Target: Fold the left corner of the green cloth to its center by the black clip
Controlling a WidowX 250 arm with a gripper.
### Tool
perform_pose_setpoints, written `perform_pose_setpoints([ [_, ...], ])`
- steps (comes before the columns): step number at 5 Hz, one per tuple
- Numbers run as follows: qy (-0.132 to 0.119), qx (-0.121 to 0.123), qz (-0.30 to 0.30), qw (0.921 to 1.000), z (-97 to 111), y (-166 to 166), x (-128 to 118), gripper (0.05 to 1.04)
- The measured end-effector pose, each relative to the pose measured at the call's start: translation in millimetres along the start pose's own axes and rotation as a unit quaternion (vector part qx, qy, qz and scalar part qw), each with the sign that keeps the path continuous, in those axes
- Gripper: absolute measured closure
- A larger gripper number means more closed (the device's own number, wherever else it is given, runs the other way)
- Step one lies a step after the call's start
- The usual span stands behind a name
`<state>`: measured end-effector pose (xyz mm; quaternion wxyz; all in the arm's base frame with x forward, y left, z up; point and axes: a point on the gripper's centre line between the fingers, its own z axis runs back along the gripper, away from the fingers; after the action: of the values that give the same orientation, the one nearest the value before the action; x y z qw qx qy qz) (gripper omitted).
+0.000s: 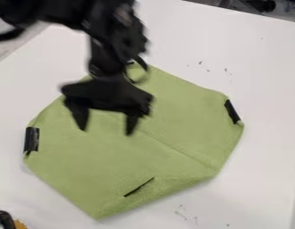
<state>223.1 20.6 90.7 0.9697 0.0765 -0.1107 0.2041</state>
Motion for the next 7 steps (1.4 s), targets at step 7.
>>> perform_pose_setpoints([
  [7,0.031,-0.039,0.040,0.9979,-108,132,23,0.111],
])
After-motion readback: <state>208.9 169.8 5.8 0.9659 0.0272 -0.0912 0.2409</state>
